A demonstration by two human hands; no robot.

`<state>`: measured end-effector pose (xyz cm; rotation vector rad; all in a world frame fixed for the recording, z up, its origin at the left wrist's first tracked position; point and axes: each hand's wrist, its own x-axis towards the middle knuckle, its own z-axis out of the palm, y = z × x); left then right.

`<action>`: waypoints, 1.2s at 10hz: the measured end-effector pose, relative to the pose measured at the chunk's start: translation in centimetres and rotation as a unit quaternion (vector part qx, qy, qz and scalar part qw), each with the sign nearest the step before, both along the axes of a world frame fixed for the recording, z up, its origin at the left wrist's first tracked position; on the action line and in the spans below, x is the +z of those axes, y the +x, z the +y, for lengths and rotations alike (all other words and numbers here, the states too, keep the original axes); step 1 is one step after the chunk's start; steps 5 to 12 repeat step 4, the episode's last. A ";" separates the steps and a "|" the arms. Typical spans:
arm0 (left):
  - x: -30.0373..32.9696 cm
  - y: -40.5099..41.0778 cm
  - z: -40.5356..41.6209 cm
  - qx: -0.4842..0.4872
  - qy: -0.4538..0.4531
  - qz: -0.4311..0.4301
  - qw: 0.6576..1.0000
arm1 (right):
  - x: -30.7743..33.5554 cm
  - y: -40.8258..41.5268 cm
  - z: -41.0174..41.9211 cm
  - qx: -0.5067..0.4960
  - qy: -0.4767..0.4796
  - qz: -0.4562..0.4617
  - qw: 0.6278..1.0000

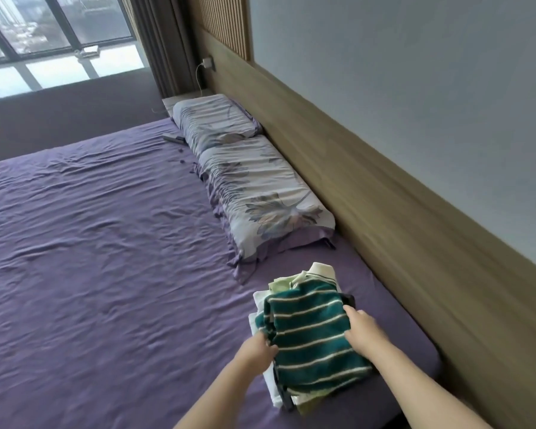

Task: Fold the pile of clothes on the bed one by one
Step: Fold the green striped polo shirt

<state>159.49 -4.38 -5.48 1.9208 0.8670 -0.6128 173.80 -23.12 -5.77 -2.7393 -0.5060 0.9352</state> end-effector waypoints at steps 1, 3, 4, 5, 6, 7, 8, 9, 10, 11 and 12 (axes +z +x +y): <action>1.8 -0.5 0.2 -0.092 0.047 -0.023 0.994 | 2.1 -0.7 0.1 0.033 -0.034 -0.039 0.998; 7.6 -1.4 1.3 -0.203 0.173 -0.080 0.961 | 8.3 -3.2 0.8 0.045 -0.038 -0.124 0.991; 11.3 -2.3 2.2 -0.204 0.266 -0.124 0.934 | 12.2 -4.8 1.6 0.047 -0.031 -0.203 0.978; 11.3 -2.3 2.2 -0.204 0.266 -0.124 0.934 | 12.2 -4.8 1.6 0.047 -0.031 -0.203 0.978; 11.3 -2.3 2.2 -0.204 0.266 -0.124 0.934 | 12.2 -4.8 1.6 0.047 -0.031 -0.203 0.978; 11.3 -2.3 2.2 -0.204 0.266 -0.124 0.934 | 12.2 -4.8 1.6 0.047 -0.031 -0.203 0.978; 11.3 -2.3 2.2 -0.204 0.266 -0.124 0.934 | 12.2 -4.8 1.6 0.047 -0.031 -0.203 0.978; 11.3 -2.3 2.2 -0.204 0.266 -0.124 0.934 | 12.2 -4.8 1.6 0.047 -0.031 -0.203 0.978; 11.3 -2.3 2.2 -0.204 0.266 -0.124 0.934 | 12.2 -4.8 1.6 0.047 -0.031 -0.203 0.978; 11.3 -2.3 2.2 -0.204 0.266 -0.124 0.934 | 12.2 -4.8 1.6 0.047 -0.031 -0.203 0.978; 11.3 -2.3 2.2 -0.204 0.266 -0.124 0.934 | 12.2 -4.8 1.6 0.047 -0.031 -0.203 0.978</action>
